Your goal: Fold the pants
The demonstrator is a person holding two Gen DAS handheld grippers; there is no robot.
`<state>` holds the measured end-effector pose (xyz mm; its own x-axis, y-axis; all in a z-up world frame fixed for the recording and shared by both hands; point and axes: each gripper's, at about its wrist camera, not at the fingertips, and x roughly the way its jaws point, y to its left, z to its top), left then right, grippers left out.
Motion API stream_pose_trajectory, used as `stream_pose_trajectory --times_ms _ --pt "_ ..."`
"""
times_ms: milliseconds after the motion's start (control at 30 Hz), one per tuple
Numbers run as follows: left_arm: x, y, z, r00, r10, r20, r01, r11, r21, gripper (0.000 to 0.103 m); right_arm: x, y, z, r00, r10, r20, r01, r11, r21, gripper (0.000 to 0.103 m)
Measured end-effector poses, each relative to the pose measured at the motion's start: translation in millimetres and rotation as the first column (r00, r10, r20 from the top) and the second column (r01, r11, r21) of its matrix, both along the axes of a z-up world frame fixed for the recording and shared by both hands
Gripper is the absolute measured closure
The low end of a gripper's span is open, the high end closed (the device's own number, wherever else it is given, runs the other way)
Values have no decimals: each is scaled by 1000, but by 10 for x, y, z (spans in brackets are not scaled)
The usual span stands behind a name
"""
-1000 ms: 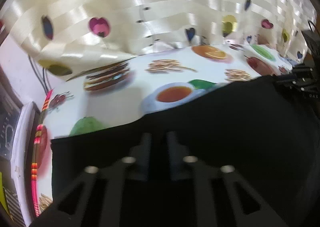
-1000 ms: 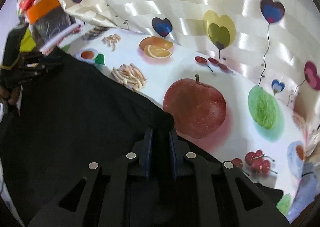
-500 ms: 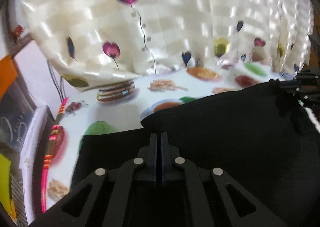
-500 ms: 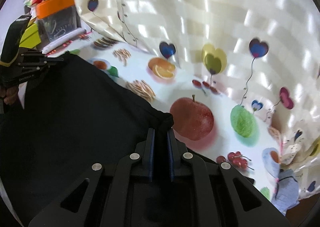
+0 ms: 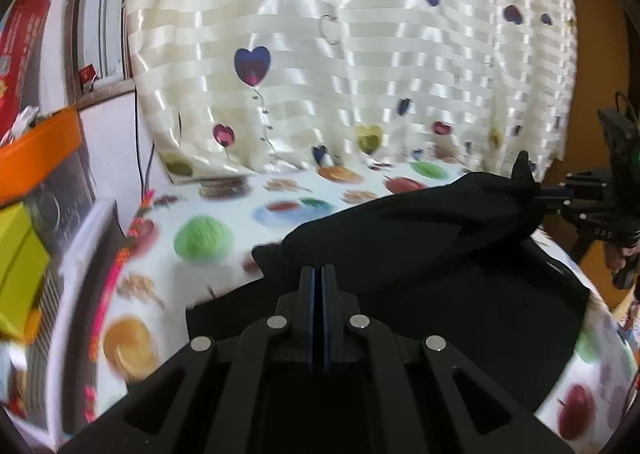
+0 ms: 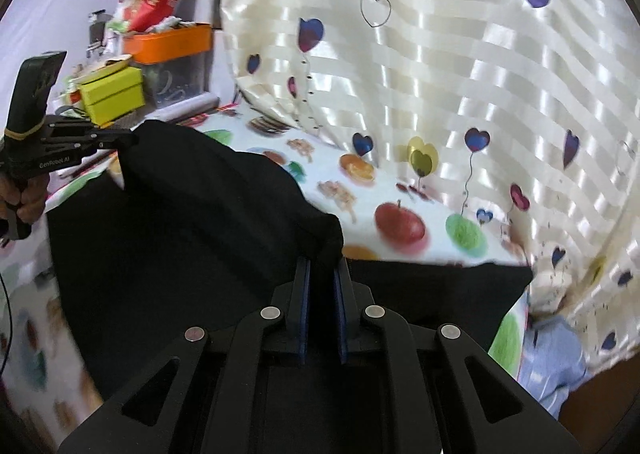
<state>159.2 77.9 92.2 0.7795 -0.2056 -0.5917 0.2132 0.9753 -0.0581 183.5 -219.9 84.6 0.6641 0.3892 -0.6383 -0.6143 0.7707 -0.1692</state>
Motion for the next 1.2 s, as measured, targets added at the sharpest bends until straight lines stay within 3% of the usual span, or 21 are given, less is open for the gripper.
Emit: stream_pose_trajectory --times_ms 200,467,800,867,933,1067,1200 --pt "-596 -162 -173 1000 -28 -13 28 1000 -15 99 -621 -150 -408 997 -32 -73 33 999 17 92" --pt "-897 -202 -471 995 6 -100 -10 999 -39 99 -945 -354 -898 975 -95 -199 115 989 90 91" --pt "-1225 -107 -618 985 29 -168 -47 993 -104 98 -1220 -616 -1015 942 -166 -291 214 967 140 70" --pt "-1282 -76 -608 984 41 -173 -61 992 -111 97 -1282 -716 -1015 935 -188 -301 243 957 157 55" --pt "-1324 -56 -562 985 60 -159 -77 991 -106 91 -1330 -845 -994 930 -216 -299 278 943 185 51" --pt "-1280 -28 -434 988 97 -121 -111 987 -120 65 -1346 -1132 -961 904 -313 -291 385 893 234 51" --pt "-1074 -31 -371 984 136 -116 -152 978 -143 59 -1308 -1345 -994 866 -390 -313 472 844 253 51"
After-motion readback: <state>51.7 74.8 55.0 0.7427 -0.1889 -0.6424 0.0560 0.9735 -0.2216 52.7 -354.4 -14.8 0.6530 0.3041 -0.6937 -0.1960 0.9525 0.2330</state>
